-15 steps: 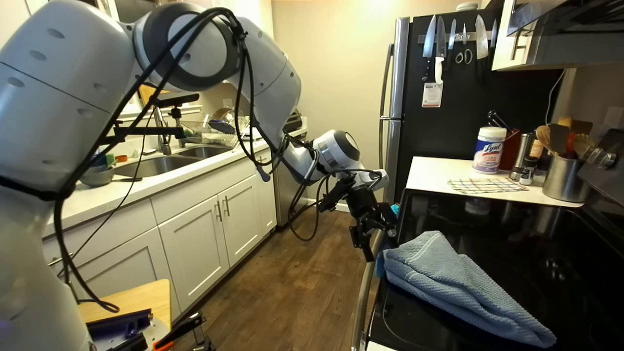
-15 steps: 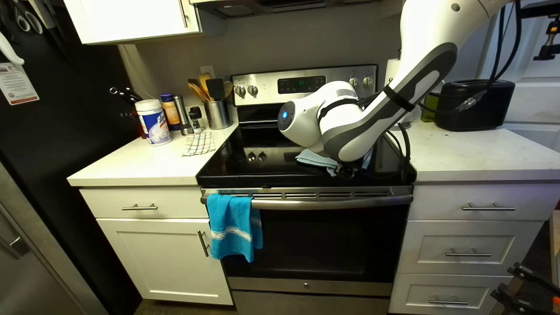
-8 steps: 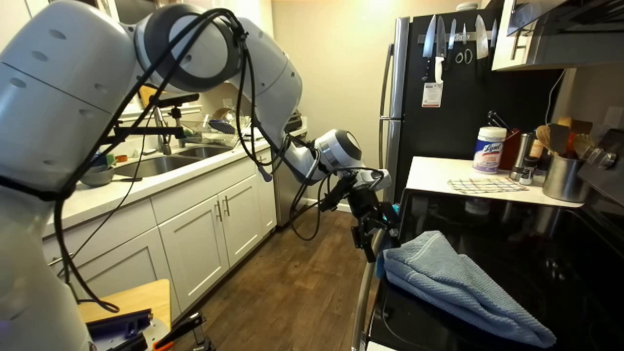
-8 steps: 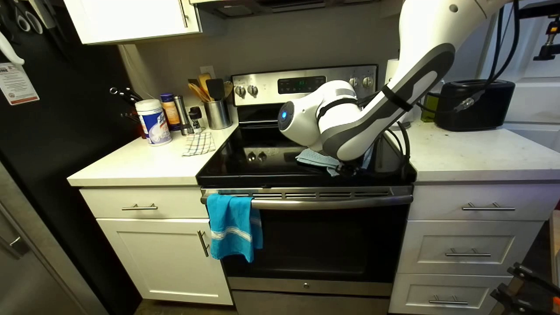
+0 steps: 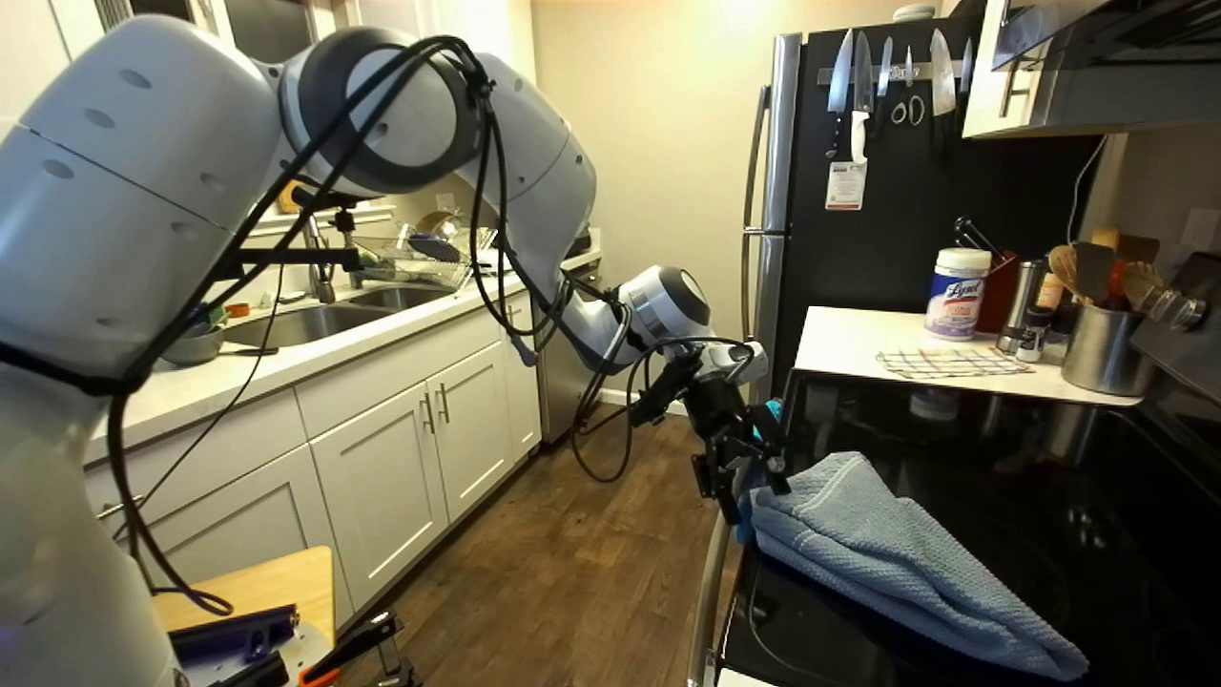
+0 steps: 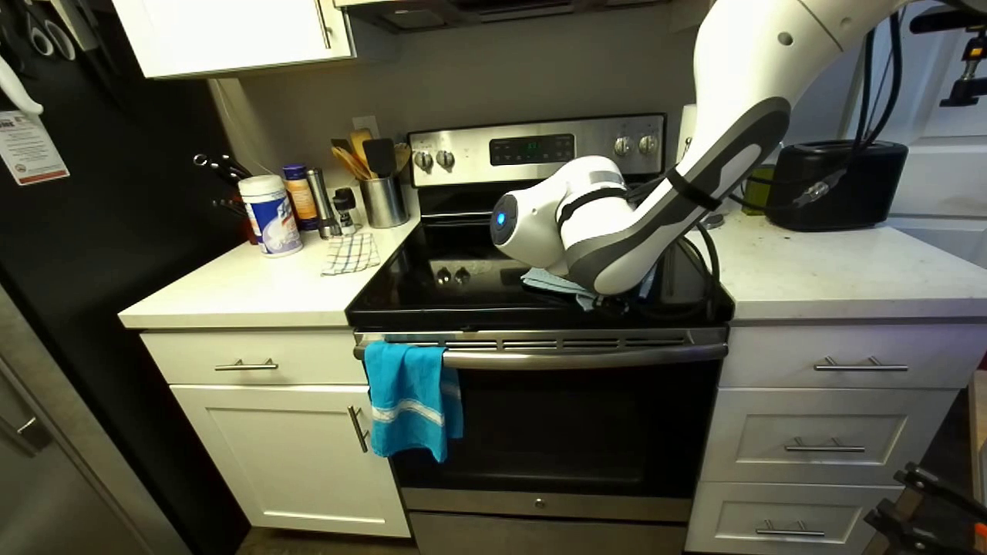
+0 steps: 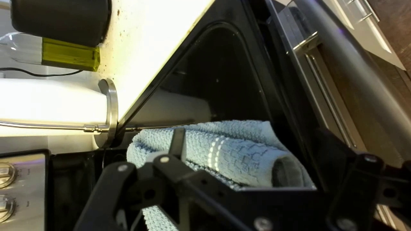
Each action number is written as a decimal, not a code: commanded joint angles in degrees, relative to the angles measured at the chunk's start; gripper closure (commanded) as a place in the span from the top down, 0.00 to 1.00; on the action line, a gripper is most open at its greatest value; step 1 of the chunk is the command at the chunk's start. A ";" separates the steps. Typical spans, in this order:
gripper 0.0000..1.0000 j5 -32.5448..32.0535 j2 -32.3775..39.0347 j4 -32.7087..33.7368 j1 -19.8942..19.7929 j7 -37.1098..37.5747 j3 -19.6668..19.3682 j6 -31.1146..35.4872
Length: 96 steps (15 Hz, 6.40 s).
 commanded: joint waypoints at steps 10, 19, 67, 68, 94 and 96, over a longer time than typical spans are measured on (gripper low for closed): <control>1.00 -5.36 2.33 2.84 1.63 3.64 -1.34 -3.59; 1.00 -5.18 6.00 5.55 2.76 3.65 -0.82 -4.48; 1.00 -6.74 6.55 10.02 2.98 9.78 -2.65 -4.69; 1.00 -6.97 6.61 10.07 3.04 10.45 -2.58 -4.71; 1.00 0.09 4.91 10.79 0.50 9.75 1.64 4.32; 1.00 1.15 4.90 10.62 0.49 8.90 1.30 4.92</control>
